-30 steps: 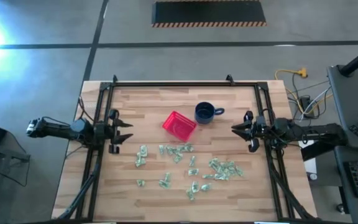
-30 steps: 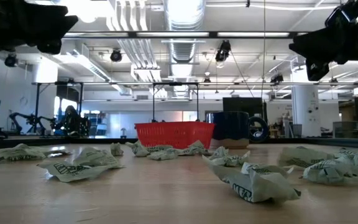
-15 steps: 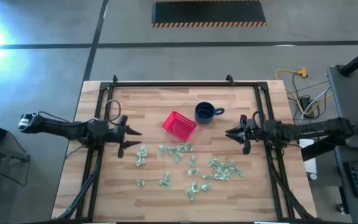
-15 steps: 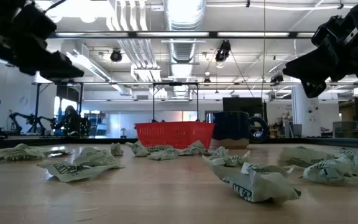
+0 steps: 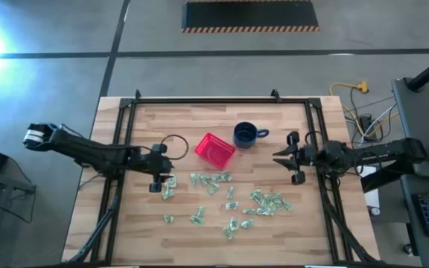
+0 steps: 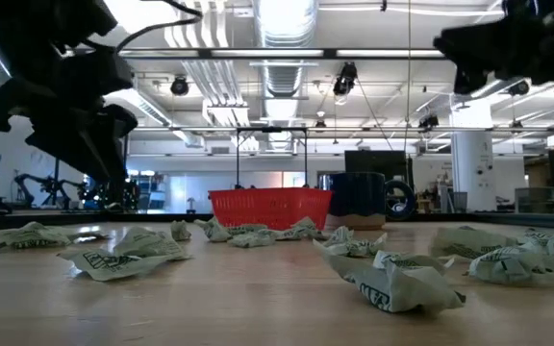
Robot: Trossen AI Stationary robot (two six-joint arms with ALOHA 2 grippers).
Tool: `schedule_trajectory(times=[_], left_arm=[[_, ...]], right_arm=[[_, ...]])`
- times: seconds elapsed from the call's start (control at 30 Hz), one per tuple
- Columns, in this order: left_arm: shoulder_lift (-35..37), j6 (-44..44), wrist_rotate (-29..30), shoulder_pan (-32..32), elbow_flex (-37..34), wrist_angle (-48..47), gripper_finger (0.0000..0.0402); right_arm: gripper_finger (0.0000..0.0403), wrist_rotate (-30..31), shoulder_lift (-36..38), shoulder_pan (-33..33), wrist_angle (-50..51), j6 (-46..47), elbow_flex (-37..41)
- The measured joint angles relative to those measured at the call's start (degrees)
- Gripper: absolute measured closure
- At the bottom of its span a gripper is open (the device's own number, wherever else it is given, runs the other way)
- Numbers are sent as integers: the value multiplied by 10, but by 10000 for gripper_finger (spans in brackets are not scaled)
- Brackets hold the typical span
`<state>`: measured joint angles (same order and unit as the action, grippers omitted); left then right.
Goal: Pick and place items into bin
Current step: Put the stevia packet into the bin
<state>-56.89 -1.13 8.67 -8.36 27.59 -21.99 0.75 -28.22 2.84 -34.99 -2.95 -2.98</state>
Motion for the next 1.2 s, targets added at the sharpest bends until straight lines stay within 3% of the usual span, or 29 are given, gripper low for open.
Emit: schedule_trajectory(times=[0.17, 0.43, 0.93, 1.07, 1.2], left_arm=[[-37, 0, 0, 0, 27, 0, 248], [-89, -6, -10, 0, 29, -14, 248], [-186, -44, -53, -1, 30, -9, 249], [-196, -45, -52, -1, 30, -9, 273], [-191, -43, -48, 0, 29, -10, 330]], right_arm=[[307, 19, -44, 0, 131, -39, -74], [249, 19, -150, 0, 263, -17, -177], [216, -24, -303, 3, 292, -26, -295], [221, -26, -329, 3, 293, -21, -305], [227, -27, -345, 3, 300, -17, -306]])
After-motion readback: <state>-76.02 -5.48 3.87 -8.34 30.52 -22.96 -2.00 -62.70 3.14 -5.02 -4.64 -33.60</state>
